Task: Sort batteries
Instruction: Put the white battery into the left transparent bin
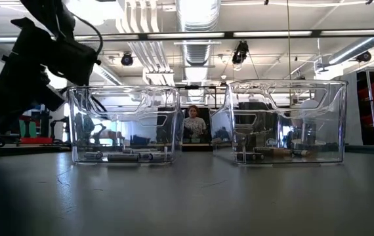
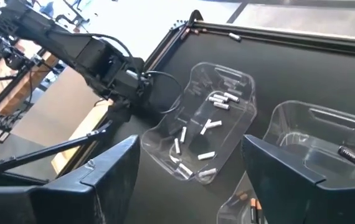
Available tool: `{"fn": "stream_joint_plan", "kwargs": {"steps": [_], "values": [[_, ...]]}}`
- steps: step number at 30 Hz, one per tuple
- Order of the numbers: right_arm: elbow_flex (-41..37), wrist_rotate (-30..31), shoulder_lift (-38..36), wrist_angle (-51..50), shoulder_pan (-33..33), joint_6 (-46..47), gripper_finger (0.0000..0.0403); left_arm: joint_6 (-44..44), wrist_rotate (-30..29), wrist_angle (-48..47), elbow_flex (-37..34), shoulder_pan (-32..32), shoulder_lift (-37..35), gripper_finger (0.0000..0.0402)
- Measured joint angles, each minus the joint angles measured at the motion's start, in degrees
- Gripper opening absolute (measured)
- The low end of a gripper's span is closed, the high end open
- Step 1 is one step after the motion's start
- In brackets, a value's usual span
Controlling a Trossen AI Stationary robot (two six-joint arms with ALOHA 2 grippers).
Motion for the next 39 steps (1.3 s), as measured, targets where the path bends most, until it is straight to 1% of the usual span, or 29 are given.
{"fn": "stream_joint_plan", "kwargs": {"steps": [4, 8, 12, 18, 22, 26, 30, 39], "values": [[0.0, -0.1, 0.3, 0.0, 0.0, 0.1, 0.0260, 3.0, 2.5, 0.7, 0.6, 1.0, 3.2, 0.0250], [0.0, -0.1, 0.3, 0.0, 0.0, 0.2, 0.0251, 4.2, 9.8, 3.9, 1.1, 1.7, 7.3, 0.0231], [0.0, -0.5, 0.3, 0.1, 0.5, 0.2, 0.0243, 4.0, 8.4, 5.7, -0.9, 1.8, 10.6, 0.0214], [0.0, -1.6, 0.7, 0.1, 1.3, 0.1, 0.0233, 3.1, 9.3, 5.9, -1.6, 2.3, 13.4, 0.0202], [0.0, -1.7, 1.2, 0.0, 1.6, 0.0, 0.0228, 3.0, 12.3, 7.5, -2.7, 3.3, 16.0, 0.0201], [0.0, -4.0, 1.6, 0.0, 2.2, -0.1, 0.0230, 3.1, 14.1, 8.0, -2.9, 3.3, 18.7, 0.0190], [0.0, -4.3, 2.1, 0.0, 3.6, 0.9, 0.0232, 3.3, 14.3, 8.5, -2.3, 3.3, 20.2, 0.0153], [0.0, -4.4, 2.3, -0.1, 6.0, 1.5, 0.0220, 0.2, 15.0, 9.5, -3.2, 3.3, 20.6, 0.0024]]}}
